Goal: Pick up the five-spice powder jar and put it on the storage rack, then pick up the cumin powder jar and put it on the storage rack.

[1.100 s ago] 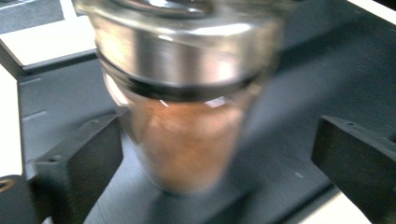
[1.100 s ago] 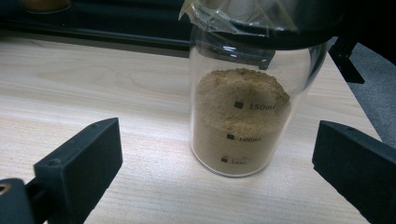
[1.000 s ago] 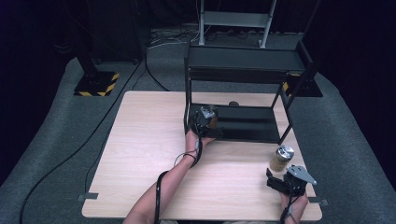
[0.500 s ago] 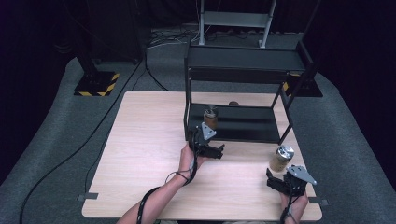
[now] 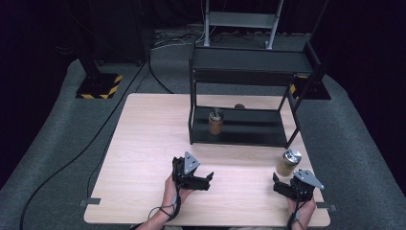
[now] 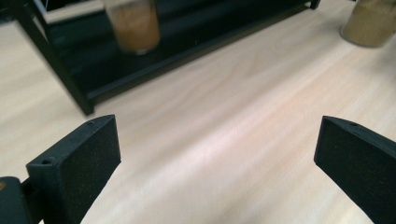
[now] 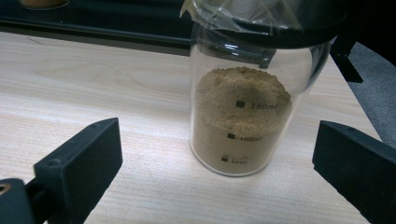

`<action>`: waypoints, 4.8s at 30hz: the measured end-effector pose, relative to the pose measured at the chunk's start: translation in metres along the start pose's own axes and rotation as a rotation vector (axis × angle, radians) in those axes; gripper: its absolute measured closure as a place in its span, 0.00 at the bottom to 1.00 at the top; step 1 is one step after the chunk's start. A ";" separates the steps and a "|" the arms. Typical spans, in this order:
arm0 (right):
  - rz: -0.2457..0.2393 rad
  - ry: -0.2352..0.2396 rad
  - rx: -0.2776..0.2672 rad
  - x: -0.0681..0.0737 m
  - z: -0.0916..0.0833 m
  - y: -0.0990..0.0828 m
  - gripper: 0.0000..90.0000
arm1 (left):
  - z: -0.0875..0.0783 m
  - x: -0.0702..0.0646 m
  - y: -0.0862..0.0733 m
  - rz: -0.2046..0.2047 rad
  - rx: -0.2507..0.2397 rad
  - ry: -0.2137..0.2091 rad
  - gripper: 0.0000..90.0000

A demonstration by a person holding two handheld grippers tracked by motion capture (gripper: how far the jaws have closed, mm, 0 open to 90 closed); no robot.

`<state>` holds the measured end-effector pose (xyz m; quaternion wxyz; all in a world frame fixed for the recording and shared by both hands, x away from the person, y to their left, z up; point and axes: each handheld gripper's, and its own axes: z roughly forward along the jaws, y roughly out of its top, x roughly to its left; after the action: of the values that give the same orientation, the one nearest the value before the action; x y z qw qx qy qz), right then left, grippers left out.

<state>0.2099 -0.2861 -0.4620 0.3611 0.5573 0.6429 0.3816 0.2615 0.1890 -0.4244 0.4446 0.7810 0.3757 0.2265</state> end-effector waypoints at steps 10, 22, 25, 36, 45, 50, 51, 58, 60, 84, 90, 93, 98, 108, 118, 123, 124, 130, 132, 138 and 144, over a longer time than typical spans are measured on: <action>-0.005 -0.002 0.008 0.001 0.001 0.001 0.00 | -0.036 -0.001 -0.041 -0.089 0.083 0.129 0.00; -0.001 -0.008 0.008 0.001 0.001 0.002 0.00 | -0.047 0.003 -0.054 -0.133 0.125 0.211 0.00; -0.002 -0.008 0.011 0.002 0.001 0.002 0.00 | -0.048 0.004 -0.056 -0.143 0.123 0.223 0.00; -0.008 -0.014 0.016 0.003 0.002 0.003 0.00 | -0.048 0.010 -0.056 -0.172 0.134 0.222 0.00; -0.005 -0.014 0.015 0.003 0.001 0.003 0.00 | -0.045 0.012 -0.052 -0.177 0.159 0.222 0.00; -0.009 -0.014 0.017 0.003 0.002 0.003 0.00 | -0.044 0.012 -0.051 -0.177 0.165 0.223 0.00; -0.010 -0.015 0.018 0.004 0.002 0.003 0.00 | -0.043 0.013 -0.050 -0.178 0.171 0.220 0.00; -0.008 -0.015 0.025 0.003 0.002 0.004 0.00 | -0.038 0.011 -0.044 -0.161 0.205 0.228 0.00; -0.010 -0.018 0.027 0.004 0.002 0.005 0.00 | -0.037 0.011 -0.042 -0.163 0.216 0.231 0.00; -0.052 0.005 0.065 -0.009 0.022 0.038 0.00 | -0.034 0.023 -0.038 -0.172 0.240 0.184 0.00; -0.020 0.024 0.077 -0.020 0.031 0.040 0.00 | -0.034 0.023 -0.038 -0.171 0.240 0.184 0.00; -0.016 0.024 0.075 -0.022 0.034 0.039 0.01 | -0.034 0.023 -0.038 -0.171 0.240 0.183 0.00; 0.011 0.037 0.048 -0.028 0.032 0.032 0.18 | -0.034 0.023 -0.038 -0.171 0.240 0.183 0.00; 0.012 0.048 0.040 -0.029 0.032 0.028 0.33 | -0.034 0.024 -0.038 -0.171 0.240 0.183 0.00; 0.010 0.047 0.049 -0.029 0.032 0.031 0.33 | -0.033 0.024 -0.038 -0.168 0.238 0.178 0.00; -0.002 0.042 0.058 -0.028 0.029 0.037 0.33 | -0.033 0.024 -0.038 -0.168 0.238 0.178 0.00; -0.006 0.042 0.057 -0.028 0.028 0.038 0.33 | -0.033 0.024 -0.038 -0.168 0.238 0.178 0.00; -0.019 0.046 0.047 -0.028 0.017 0.046 0.33 | -0.033 0.024 -0.038 -0.165 0.239 0.179 0.00; -0.027 0.048 0.049 -0.027 0.015 0.049 0.33 | -0.033 0.024 -0.038 -0.164 0.239 0.179 0.00; -0.049 0.056 0.059 -0.025 0.012 0.058 0.33 | -0.033 0.024 -0.038 -0.164 0.239 0.179 0.00; -0.063 0.065 0.074 -0.023 0.012 0.066 0.33 | -0.033 0.024 -0.038 -0.164 0.239 0.179 0.00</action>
<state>0.2525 -0.3022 -0.4071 0.3310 0.5370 0.6854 0.3637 0.2387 0.2378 -0.4401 0.3304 0.7717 0.5005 0.2119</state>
